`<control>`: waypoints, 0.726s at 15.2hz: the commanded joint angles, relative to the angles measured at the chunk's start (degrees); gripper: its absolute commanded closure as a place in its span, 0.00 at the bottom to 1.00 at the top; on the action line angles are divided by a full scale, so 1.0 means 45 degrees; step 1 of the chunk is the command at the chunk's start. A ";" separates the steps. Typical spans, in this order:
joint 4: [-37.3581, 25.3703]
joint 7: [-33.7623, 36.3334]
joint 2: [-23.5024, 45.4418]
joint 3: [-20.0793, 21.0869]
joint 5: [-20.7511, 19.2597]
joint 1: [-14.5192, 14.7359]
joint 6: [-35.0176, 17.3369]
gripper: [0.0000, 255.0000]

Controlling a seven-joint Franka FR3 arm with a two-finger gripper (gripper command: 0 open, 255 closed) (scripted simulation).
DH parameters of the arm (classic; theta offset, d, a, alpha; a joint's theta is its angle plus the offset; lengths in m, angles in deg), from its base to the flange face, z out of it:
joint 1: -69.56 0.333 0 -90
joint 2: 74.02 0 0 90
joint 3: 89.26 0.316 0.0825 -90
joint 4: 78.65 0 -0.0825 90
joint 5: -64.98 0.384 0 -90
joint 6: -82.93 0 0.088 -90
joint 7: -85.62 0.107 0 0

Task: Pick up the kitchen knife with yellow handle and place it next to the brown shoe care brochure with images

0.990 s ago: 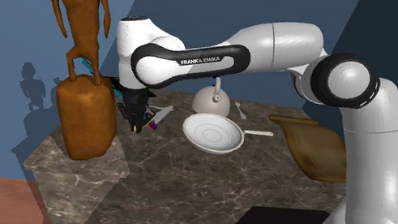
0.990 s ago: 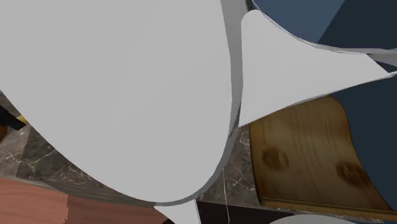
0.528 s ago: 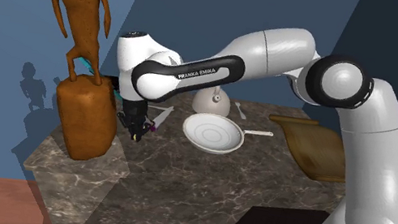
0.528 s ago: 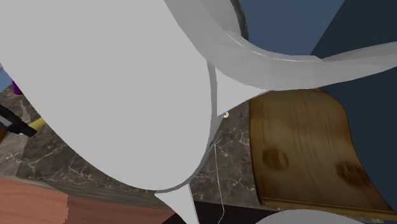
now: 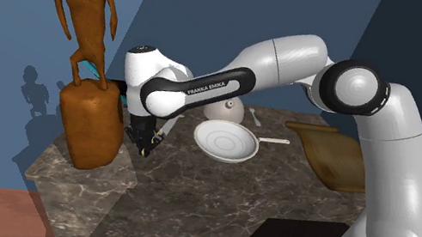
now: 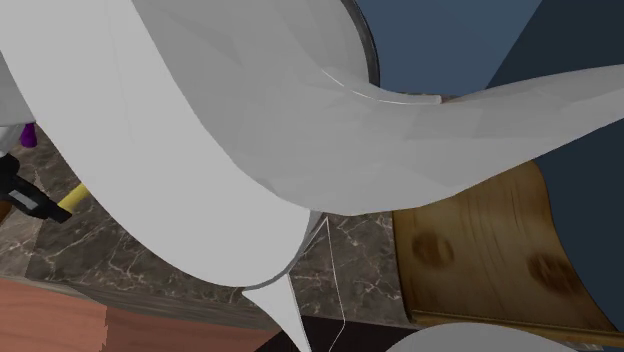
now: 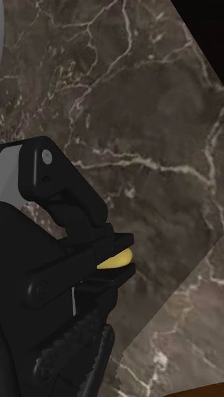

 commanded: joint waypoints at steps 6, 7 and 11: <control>0.0014 0.0005 0.0002 -0.0001 -0.0004 0.0000 -0.0018 0.00; 0.0012 0.0005 0.0004 -0.0002 -0.0005 0.0000 -0.0018 0.00; -0.0193 -0.0064 -0.0146 0.0071 0.0103 -0.0006 0.0311 0.00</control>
